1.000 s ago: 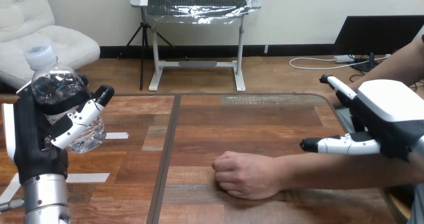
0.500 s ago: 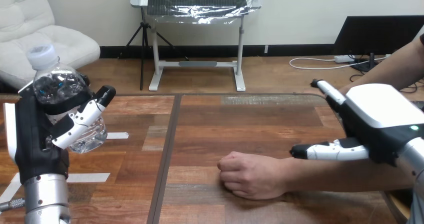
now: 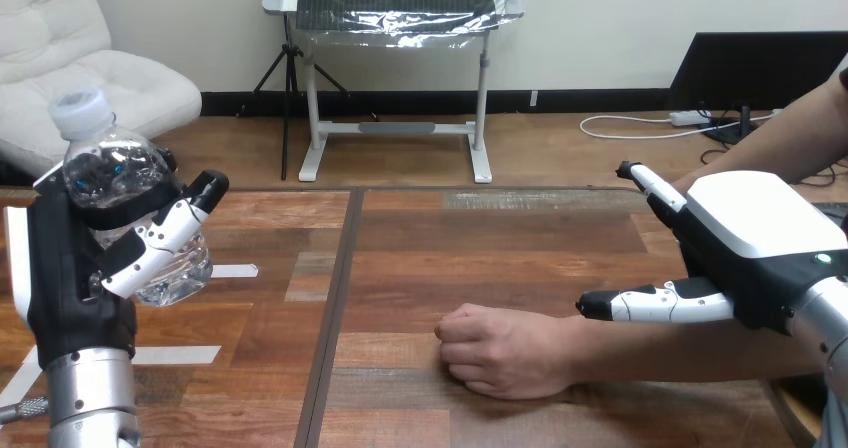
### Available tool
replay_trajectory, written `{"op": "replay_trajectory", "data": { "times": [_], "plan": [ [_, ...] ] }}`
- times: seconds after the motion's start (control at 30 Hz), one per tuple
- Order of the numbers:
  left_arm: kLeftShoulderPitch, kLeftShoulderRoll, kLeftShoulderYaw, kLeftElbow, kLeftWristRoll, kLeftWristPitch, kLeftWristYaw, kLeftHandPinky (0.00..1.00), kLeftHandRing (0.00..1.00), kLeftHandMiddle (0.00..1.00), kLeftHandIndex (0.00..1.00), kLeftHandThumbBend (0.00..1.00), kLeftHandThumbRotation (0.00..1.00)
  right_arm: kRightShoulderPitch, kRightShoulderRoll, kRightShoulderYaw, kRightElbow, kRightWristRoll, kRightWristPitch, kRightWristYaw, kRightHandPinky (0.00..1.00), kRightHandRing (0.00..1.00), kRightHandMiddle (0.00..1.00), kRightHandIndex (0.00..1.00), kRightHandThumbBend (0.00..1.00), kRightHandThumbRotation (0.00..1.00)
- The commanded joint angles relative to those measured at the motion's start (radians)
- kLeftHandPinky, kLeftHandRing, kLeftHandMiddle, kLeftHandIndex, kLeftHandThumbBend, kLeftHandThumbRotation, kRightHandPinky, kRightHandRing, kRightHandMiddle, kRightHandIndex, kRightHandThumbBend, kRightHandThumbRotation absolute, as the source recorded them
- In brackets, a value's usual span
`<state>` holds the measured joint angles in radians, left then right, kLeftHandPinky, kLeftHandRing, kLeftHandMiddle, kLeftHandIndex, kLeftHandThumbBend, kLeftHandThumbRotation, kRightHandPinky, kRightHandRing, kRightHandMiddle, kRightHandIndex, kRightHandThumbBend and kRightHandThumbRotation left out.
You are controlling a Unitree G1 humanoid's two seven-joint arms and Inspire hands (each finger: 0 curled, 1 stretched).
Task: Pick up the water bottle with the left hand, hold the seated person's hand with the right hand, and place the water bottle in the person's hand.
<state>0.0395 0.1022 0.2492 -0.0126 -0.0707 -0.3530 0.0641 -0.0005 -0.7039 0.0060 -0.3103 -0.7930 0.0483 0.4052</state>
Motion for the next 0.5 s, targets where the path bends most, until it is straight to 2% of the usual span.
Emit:
{"op": "replay_trajectory", "data": {
  "times": [0.0,0.47],
  "plan": [
    [-0.045,0.003,-0.006,-0.056,-0.003,-0.027,-0.003,0.23,0.29,0.34,0.40,0.58,0.00,-0.039,-0.002,-0.013,-0.027,0.019,-0.015,-0.019,0.01,0.06,0.14,1.00,0.99,1.00],
    [-0.044,0.006,-0.003,-0.050,0.006,-0.034,-0.001,0.23,0.29,0.34,0.40,0.58,0.00,-0.034,-0.005,-0.024,-0.033,0.055,-0.038,-0.018,0.00,0.05,0.13,1.00,0.97,1.00]
  ]
}}
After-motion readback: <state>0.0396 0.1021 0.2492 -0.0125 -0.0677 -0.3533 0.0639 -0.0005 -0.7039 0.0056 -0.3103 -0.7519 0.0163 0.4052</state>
